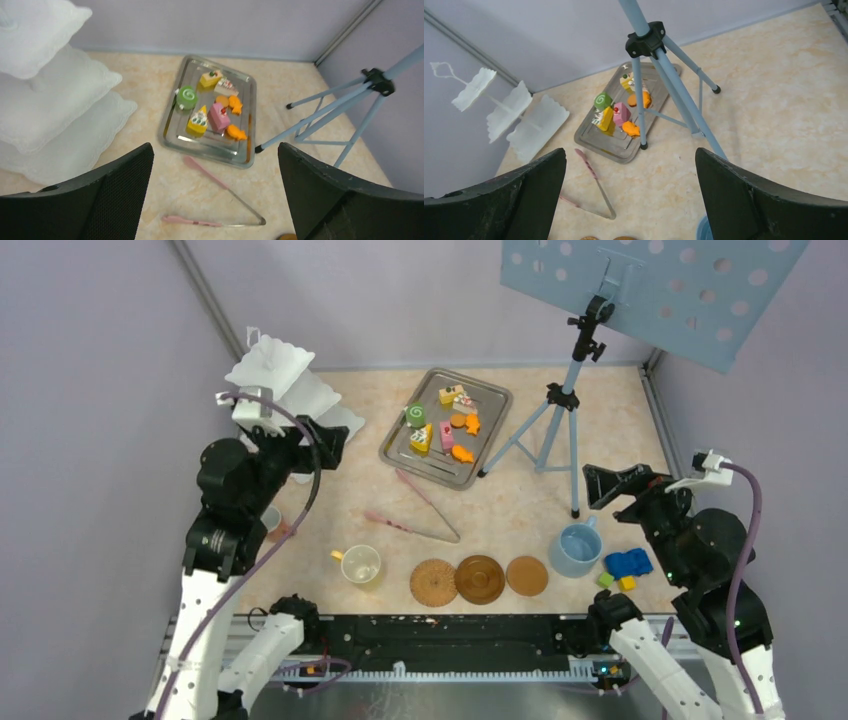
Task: Serve the afternoon tea
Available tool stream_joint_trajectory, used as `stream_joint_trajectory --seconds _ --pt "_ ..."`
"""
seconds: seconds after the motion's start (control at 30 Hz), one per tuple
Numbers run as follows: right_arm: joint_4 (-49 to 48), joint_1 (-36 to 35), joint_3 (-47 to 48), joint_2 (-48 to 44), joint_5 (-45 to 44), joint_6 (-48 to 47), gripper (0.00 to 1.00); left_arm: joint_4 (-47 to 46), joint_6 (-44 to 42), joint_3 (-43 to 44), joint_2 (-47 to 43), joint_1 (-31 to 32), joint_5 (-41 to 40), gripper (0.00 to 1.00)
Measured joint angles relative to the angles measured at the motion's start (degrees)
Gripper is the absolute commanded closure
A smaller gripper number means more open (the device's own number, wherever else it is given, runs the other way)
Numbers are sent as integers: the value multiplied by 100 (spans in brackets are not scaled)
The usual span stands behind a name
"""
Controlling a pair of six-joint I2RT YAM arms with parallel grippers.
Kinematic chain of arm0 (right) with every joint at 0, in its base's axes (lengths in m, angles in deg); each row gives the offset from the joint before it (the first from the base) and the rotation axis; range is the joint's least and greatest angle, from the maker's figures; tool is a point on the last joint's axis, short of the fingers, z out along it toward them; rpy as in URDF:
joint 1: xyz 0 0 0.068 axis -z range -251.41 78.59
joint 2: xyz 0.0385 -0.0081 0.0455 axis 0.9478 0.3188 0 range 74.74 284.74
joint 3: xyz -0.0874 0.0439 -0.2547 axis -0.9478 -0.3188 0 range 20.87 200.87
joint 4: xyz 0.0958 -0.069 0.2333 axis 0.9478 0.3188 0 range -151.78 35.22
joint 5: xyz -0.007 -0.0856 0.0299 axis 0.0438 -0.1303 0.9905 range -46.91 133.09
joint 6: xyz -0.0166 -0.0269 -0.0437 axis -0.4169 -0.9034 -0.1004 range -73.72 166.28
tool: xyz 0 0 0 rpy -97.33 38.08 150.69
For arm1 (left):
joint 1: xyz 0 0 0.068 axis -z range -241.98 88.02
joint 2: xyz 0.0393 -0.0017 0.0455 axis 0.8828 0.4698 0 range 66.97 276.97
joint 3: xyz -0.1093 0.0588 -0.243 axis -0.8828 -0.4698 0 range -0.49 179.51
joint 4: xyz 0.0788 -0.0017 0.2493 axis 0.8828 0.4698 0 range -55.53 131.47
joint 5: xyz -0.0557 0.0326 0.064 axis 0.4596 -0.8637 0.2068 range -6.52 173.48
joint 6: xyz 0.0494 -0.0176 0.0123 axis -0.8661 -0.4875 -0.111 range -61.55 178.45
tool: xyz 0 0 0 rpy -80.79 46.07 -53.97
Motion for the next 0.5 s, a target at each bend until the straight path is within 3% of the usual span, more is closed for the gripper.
stream_joint_trajectory --seconds 0.3,0.5 --pt "203 -2 -4 0 -262 -72 1 1281 160 101 903 155 -756 1" --pt "79 -2 -275 0 -157 -83 1 1565 1029 -291 1051 2175 -2343 1"
